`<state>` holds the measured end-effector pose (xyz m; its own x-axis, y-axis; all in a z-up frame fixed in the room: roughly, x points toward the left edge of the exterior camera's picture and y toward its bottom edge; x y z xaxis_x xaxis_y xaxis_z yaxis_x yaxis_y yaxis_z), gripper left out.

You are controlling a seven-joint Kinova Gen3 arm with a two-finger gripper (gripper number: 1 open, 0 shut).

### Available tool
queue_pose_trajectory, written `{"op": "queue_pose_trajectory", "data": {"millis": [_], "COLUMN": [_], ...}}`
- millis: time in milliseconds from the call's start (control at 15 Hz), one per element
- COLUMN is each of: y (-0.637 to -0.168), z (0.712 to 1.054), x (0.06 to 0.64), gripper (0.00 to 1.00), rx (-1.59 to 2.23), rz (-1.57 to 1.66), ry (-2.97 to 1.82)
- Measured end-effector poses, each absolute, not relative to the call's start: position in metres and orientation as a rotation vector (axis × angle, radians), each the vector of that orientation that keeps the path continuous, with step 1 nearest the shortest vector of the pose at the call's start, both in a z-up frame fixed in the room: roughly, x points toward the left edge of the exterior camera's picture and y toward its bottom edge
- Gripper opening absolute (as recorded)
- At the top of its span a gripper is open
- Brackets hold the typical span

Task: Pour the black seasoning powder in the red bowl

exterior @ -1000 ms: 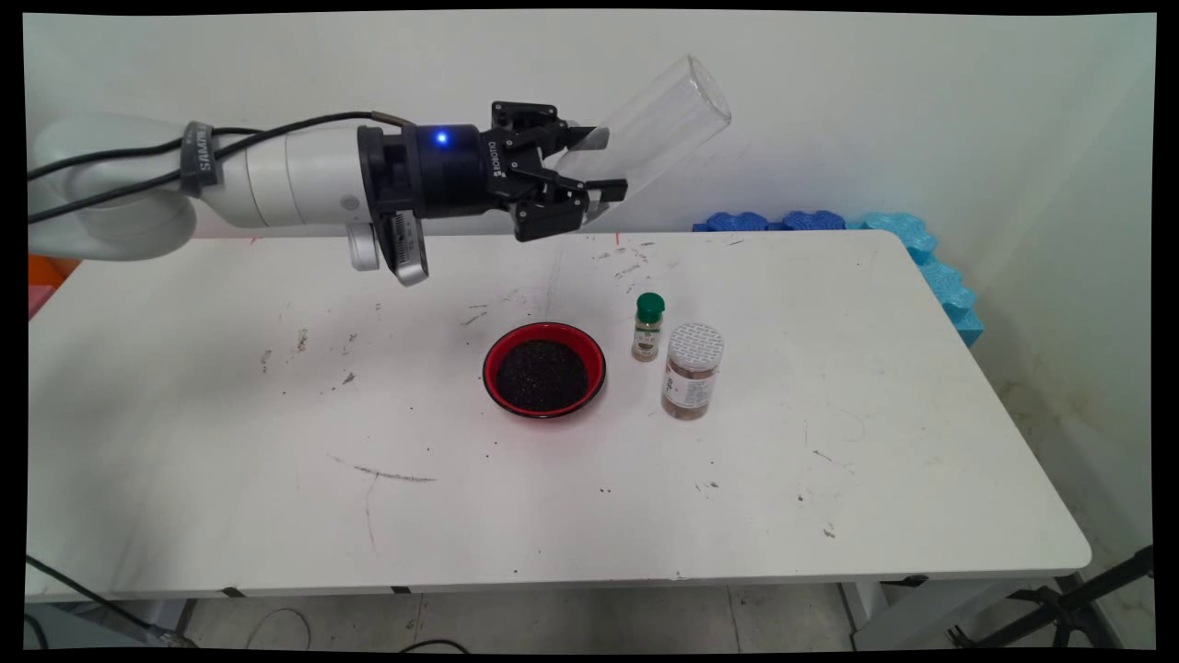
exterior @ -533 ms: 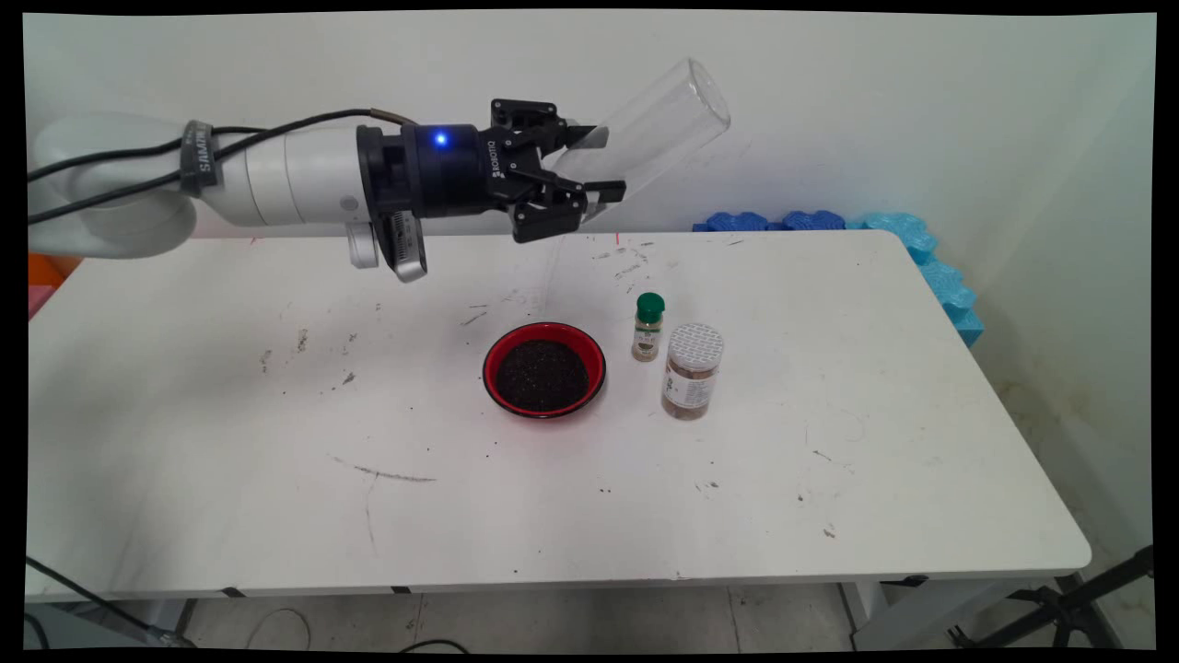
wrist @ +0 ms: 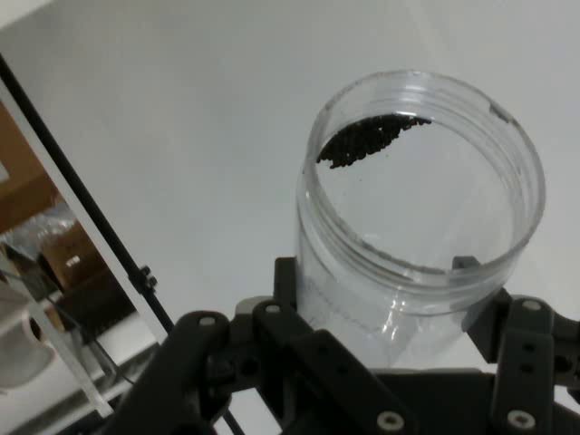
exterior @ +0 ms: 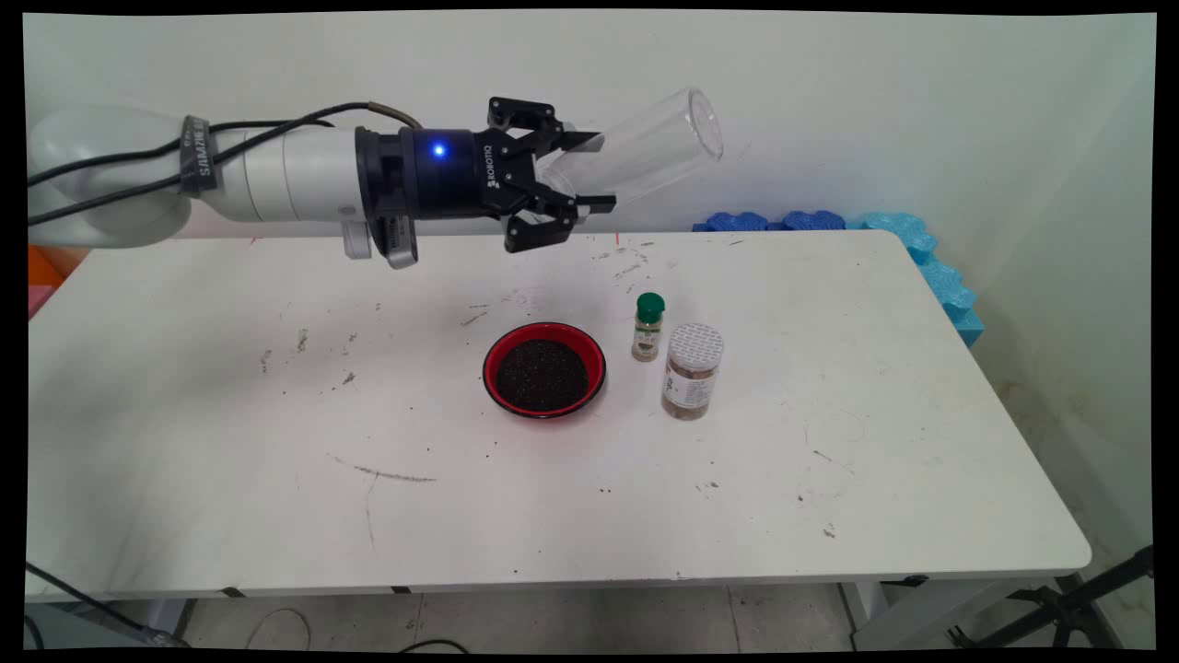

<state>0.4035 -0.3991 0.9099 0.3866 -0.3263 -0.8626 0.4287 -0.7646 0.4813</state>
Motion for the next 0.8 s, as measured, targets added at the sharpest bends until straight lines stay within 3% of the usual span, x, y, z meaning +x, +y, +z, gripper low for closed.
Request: {"op": "queue_pose_trajectory", "data": {"millis": [800], "y": [-0.4031], "z": [0.9123], "x": [0.4121], "gripper": [0.00], "rx": [1.940], "rz": [-1.192], "ry": [-0.258]}}
